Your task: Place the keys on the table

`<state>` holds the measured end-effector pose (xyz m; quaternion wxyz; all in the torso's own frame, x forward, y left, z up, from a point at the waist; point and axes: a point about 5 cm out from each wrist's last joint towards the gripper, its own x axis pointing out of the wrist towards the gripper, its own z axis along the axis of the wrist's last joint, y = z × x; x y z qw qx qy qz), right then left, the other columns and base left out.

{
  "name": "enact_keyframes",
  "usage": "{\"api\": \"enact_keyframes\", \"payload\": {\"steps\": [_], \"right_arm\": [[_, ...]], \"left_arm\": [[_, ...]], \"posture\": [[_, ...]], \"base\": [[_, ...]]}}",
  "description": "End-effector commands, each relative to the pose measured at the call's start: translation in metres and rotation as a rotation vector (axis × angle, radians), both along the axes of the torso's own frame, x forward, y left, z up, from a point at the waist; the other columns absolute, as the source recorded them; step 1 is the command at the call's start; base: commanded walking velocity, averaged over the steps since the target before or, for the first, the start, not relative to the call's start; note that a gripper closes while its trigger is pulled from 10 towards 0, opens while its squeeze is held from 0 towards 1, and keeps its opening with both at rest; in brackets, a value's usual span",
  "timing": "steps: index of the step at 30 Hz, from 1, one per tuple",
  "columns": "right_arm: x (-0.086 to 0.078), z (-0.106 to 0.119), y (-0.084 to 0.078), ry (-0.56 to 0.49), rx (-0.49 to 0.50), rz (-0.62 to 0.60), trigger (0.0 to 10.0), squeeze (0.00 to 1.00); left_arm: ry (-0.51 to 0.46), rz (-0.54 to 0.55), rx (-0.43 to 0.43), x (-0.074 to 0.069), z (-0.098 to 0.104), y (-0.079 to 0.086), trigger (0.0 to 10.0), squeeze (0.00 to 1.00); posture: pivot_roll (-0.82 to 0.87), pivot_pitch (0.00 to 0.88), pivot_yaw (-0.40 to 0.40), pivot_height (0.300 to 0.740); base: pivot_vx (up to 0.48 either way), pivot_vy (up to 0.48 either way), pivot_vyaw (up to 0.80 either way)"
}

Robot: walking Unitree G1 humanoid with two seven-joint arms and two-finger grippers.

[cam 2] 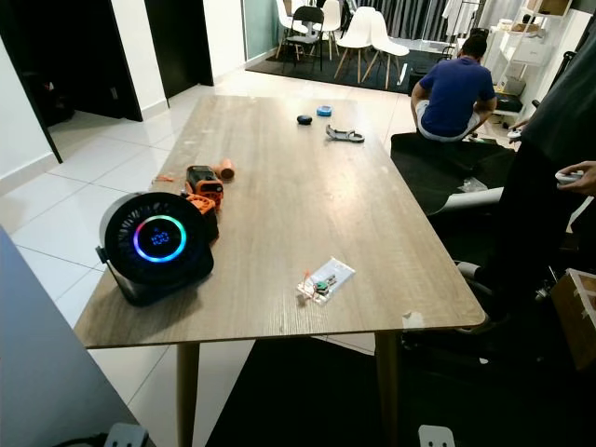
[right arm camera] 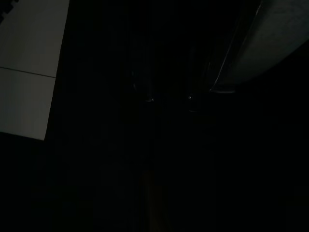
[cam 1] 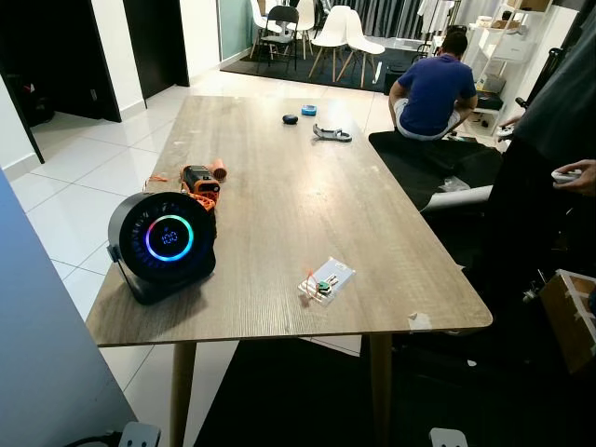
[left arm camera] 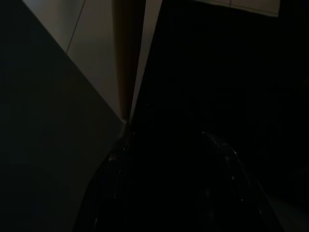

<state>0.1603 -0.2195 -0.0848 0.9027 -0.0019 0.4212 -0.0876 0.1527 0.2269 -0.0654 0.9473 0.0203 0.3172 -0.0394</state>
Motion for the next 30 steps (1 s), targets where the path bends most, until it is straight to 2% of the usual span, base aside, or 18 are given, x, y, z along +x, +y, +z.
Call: {"api": "enact_keyframes", "payload": {"steps": [1,16,30], "right_arm": [[-0.0016,-0.001,-0.0003,0.01,0.004,-0.002,10.0,0.0],[-0.0031,-0.0027,0.0046,0.03,0.0,0.073,10.0,0.0],[-0.0028,-0.0033,0.0081,0.035,-0.002,0.095,10.0,0.0]], "left_arm": [[0.015,0.007,-0.006,-0.0042,-0.0036,-0.0023,10.0,0.0],[0.062,0.023,0.014,-0.0063,-0.0094,0.0033,10.0,0.0],[0.074,0.019,0.017,-0.0083,-0.0113,0.0023,10.0,0.0]], "posture": [[0.09,0.06,-0.065,0.74],[0.09,0.06,-0.066,0.74],[0.1,0.059,-0.066,0.74]], "base": [[0.0,0.0,0.0],[0.0,0.0,0.0],[0.0,0.0,0.77]]}}
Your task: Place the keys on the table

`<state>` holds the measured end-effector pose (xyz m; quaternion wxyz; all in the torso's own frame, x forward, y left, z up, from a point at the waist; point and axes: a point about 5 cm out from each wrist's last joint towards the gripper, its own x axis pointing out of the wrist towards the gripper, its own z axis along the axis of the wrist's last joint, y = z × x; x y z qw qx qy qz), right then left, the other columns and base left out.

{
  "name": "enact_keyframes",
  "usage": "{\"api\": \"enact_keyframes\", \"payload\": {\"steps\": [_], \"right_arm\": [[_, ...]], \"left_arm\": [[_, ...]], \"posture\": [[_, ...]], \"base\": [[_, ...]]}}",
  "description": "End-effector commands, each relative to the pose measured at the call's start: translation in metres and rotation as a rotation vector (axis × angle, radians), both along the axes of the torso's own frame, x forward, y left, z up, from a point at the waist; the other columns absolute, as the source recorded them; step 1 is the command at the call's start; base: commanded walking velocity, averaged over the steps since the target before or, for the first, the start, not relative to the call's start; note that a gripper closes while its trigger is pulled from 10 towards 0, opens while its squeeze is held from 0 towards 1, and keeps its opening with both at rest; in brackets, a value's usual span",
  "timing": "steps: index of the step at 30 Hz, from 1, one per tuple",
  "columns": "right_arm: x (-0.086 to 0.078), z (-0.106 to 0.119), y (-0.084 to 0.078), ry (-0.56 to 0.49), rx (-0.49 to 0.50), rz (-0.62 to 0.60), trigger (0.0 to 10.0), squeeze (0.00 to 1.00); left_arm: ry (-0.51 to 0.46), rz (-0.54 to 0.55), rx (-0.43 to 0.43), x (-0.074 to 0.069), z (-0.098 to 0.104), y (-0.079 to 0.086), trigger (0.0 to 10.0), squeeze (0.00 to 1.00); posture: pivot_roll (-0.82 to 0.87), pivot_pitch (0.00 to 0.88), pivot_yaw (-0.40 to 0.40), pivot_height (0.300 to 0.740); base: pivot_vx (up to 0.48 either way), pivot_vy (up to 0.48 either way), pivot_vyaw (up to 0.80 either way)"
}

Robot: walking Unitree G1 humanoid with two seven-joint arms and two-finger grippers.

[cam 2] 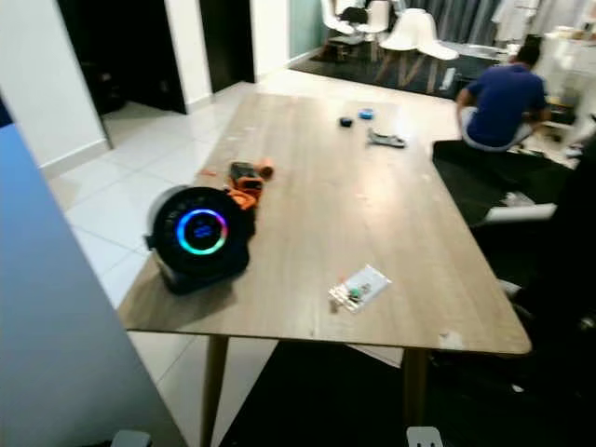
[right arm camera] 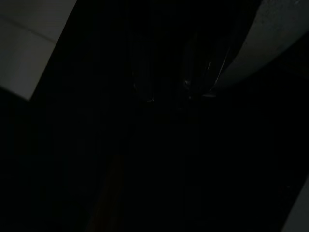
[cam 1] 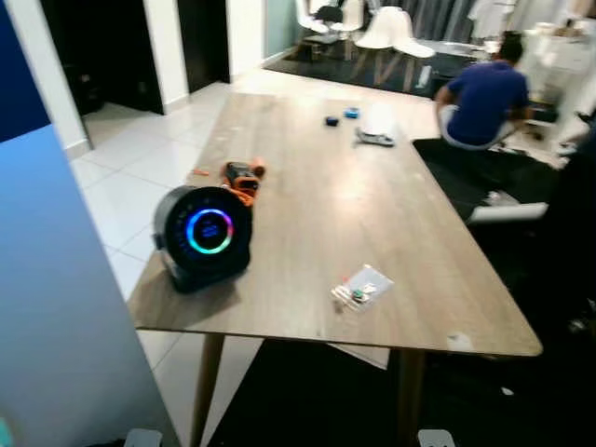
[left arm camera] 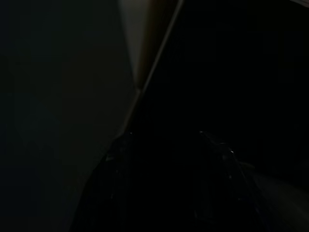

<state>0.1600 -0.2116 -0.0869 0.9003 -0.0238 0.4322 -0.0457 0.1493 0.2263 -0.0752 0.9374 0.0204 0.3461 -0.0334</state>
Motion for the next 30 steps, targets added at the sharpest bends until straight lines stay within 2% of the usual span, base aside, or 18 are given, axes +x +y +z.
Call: {"api": "enact_keyframes", "payload": {"steps": [1,23,30], "right_arm": [[-0.0023,-0.0011,0.0007,0.008,0.0,0.005,10.0,0.0],[0.0043,0.0013,0.007,-0.02,-0.009,0.059,10.0,0.0],[0.0052,0.0016,0.0094,-0.026,-0.009,0.075,10.0,0.0]], "left_arm": [[0.016,0.006,0.01,-0.0061,-0.002,0.003,10.0,0.0],[0.037,0.011,0.015,-0.0135,-0.0052,0.0037,10.0,0.0],[0.039,0.012,0.014,-0.0125,-0.0052,0.003,10.0,0.0]], "posture": [[0.1,0.062,-0.067,0.74],[0.11,0.052,-0.074,0.74],[0.11,0.052,-0.073,0.74]], "base": [[0.0,0.0,0.8],[0.0,0.0,0.79],[0.0,0.0,0.07]]}}
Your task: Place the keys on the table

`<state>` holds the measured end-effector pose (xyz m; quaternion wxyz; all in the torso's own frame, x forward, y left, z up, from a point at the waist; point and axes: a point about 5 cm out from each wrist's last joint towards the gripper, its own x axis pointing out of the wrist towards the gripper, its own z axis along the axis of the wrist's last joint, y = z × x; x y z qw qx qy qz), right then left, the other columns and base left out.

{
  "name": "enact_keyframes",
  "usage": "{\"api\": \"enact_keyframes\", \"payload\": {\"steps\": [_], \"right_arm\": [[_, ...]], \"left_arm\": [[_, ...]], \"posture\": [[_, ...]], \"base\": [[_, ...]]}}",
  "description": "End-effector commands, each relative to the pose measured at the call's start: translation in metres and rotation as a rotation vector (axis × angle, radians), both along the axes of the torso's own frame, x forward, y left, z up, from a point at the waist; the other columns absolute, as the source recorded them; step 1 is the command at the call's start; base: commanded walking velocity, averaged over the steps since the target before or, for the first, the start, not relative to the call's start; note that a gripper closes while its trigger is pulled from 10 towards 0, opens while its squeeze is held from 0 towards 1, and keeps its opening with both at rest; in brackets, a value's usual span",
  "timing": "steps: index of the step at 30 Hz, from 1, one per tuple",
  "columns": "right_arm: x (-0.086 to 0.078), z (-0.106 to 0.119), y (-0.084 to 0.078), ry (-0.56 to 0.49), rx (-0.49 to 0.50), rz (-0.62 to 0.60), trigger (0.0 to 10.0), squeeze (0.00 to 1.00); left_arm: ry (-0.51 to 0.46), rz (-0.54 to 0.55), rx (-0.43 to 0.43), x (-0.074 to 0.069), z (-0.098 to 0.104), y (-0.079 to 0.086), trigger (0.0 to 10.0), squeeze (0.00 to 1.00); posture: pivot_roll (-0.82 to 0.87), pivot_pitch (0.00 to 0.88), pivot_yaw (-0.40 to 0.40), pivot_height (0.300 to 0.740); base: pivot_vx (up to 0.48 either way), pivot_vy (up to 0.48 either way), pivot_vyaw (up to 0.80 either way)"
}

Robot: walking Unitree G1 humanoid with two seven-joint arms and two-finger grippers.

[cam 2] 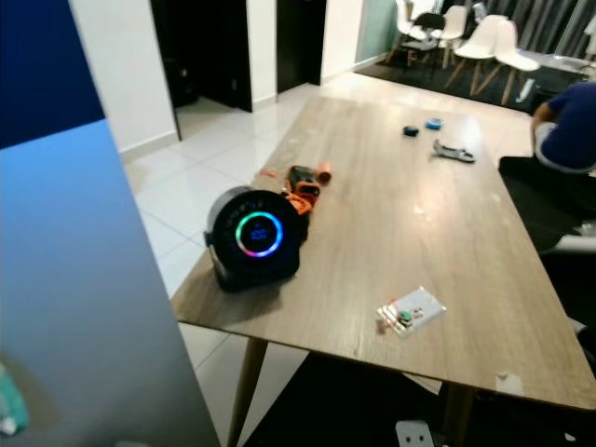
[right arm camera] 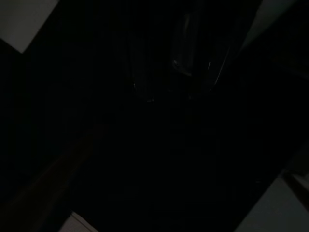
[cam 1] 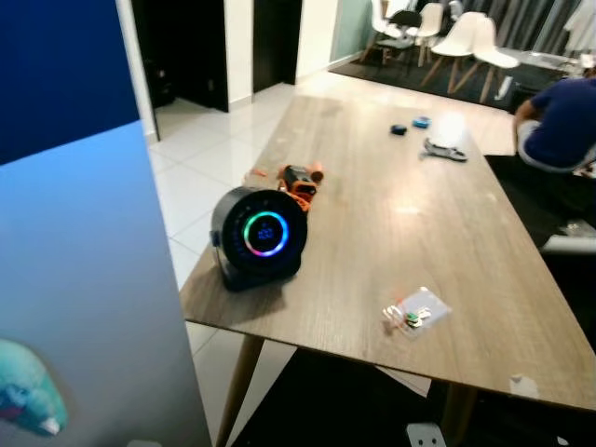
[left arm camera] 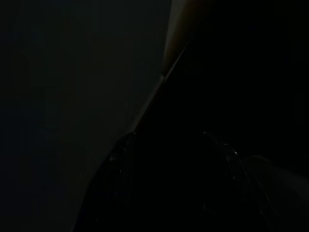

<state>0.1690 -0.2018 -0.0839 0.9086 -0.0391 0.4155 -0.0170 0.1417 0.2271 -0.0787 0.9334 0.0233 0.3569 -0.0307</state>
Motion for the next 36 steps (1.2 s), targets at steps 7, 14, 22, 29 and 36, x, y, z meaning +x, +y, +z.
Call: {"api": "enact_keyframes", "payload": {"steps": [7,14,22,29,36], "right_arm": [[-0.0039,-0.0018,0.0021,0.008,-0.01,0.032,10.0,0.0],[-0.0037,-0.0016,0.003,0.005,-0.013,0.042,10.0,0.0],[-0.0024,-0.0005,0.0046,-0.014,-0.01,0.058,10.0,0.0],[-0.0038,-0.0013,0.0037,-0.004,-0.006,0.044,10.0,0.0],[-0.0042,-0.0014,0.0029,-0.003,-0.001,0.039,10.0,0.0]], "left_arm": [[0.015,0.013,0.006,-0.0053,-0.0015,0.0035,10.0,0.0],[0.01,0.017,0.007,-0.0048,-0.0005,0.0058,10.0,0.0],[0.005,0.022,0.007,-0.0048,-0.0002,0.0065,10.0,0.0],[0.001,0.02,0.005,-0.0045,0.0,0.0057,10.0,0.0],[-0.002,0.02,0.004,-0.0045,0.0002,0.0055,10.0,0.0]], "posture": [[0.11,0.058,-0.073,0.74],[0.11,0.062,-0.073,0.74],[0.11,0.062,-0.074,0.74],[0.11,0.063,-0.075,0.74],[0.11,0.064,-0.075,0.74]], "base": [[0.0,0.0,0.56],[0.0,0.0,0.8],[0.0,0.0,0.4],[0.0,0.0,0.0],[0.0,0.0,0.0]]}}
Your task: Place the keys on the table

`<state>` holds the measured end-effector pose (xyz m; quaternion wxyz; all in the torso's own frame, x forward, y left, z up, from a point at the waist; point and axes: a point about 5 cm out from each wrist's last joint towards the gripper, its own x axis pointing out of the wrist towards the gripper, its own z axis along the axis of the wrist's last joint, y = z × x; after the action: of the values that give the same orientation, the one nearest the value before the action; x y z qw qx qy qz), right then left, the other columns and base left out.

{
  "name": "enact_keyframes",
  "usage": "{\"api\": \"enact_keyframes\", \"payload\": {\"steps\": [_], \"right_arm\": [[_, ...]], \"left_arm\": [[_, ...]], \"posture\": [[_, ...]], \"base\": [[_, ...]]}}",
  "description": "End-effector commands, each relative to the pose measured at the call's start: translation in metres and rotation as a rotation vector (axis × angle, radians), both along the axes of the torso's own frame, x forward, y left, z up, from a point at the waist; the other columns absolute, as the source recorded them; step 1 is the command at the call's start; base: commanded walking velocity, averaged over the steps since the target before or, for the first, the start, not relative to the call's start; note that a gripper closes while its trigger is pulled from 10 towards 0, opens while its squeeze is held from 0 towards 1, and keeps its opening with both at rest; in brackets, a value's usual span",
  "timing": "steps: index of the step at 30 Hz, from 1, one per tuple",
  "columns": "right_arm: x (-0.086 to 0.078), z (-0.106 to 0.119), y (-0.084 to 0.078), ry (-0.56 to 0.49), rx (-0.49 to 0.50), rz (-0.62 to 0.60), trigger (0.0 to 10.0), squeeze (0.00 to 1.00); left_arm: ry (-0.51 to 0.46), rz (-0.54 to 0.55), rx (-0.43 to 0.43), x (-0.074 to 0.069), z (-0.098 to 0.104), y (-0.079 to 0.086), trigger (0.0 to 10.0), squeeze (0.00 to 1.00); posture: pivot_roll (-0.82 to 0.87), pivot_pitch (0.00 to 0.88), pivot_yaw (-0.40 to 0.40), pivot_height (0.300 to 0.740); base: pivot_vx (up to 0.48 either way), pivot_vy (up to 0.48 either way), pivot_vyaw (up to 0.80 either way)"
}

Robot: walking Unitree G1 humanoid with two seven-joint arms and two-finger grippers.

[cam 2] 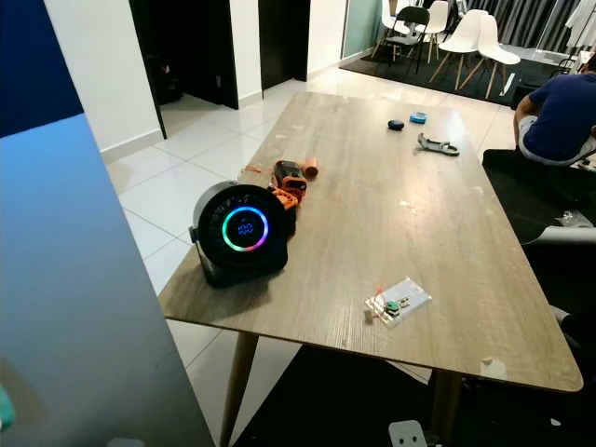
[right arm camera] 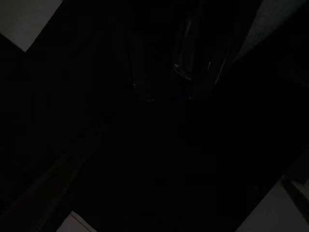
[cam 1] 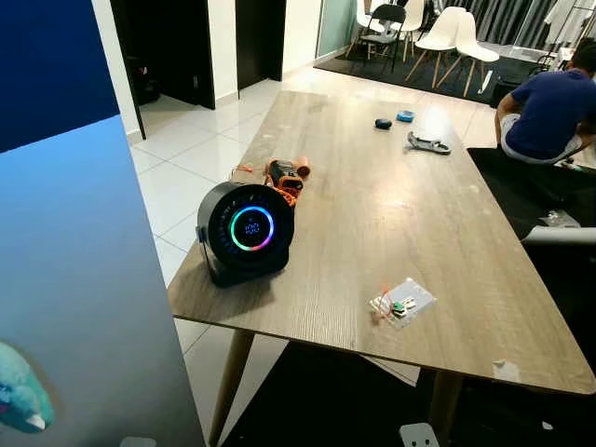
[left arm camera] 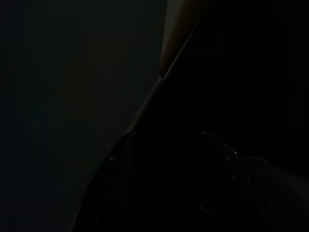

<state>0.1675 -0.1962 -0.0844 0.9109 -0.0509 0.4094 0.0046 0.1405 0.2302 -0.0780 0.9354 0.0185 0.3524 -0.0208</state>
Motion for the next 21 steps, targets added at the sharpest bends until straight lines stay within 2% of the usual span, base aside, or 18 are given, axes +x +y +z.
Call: {"api": "enact_keyframes", "payload": {"steps": [1,4,14,19,21], "right_arm": [[-0.0036,-0.0015,-0.0031,0.014,0.014,-0.027,10.0,0.0],[-0.0039,-0.0015,-0.0036,0.014,0.014,-0.036,10.0,0.0],[-0.0032,-0.0011,-0.0039,0.009,0.019,-0.037,10.0,0.0],[-0.0027,-0.0009,-0.0035,0.01,0.008,-0.014,10.0,0.0],[-0.0028,-0.001,-0.0037,0.012,0.007,-0.014,10.0,0.0]], "left_arm": [[0.007,-0.002,0.006,-0.0037,-0.0006,0.0025,10.0,0.0],[0.007,-0.001,0.006,-0.004,-0.0007,0.0026,10.0,0.0],[0.011,-0.001,0.005,-0.0045,-0.0011,0.002,10.0,0.0],[0.011,0.016,0.002,-0.0043,-0.0012,0.0027,10.0,0.0],[0.004,0.059,-0.011,-0.0042,-0.0009,0.0044,10.0,0.0]], "posture": [[0.11,0.063,-0.075,0.74],[0.11,0.063,-0.075,0.74],[0.11,0.063,-0.076,0.74],[0.1,0.064,-0.077,0.74],[0.11,0.064,-0.078,0.74]], "base": [[0.0,0.0,0.0],[0.0,0.0,-0.35],[0.0,0.0,-0.8],[0.0,0.0,0.0],[0.0,0.0,0.0]]}}
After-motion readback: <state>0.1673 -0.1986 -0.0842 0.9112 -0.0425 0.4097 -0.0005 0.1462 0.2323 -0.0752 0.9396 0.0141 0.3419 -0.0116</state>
